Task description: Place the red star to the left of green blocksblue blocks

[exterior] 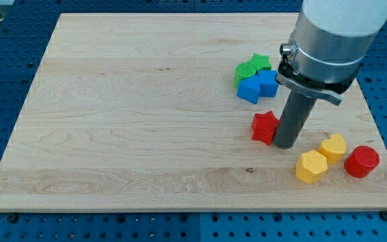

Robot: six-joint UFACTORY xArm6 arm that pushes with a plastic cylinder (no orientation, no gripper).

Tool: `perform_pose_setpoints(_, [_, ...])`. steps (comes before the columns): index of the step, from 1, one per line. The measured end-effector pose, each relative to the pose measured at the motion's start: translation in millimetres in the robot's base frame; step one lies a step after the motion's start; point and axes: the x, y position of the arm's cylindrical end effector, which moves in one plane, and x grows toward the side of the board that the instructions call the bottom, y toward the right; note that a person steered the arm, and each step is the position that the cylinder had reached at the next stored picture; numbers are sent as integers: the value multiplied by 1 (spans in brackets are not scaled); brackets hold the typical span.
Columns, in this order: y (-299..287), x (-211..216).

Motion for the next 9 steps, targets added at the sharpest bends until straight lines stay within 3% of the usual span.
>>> perform_pose_setpoints(2, [-93,-2])
perform_pose_setpoints(4, [35,29])
perform_pose_setpoints(5, [43,9])
perform_pose_setpoints(6, [15,-25])
perform_pose_setpoints(8, [-154,-56])
perform_pose_setpoints(9, [-171,-57])
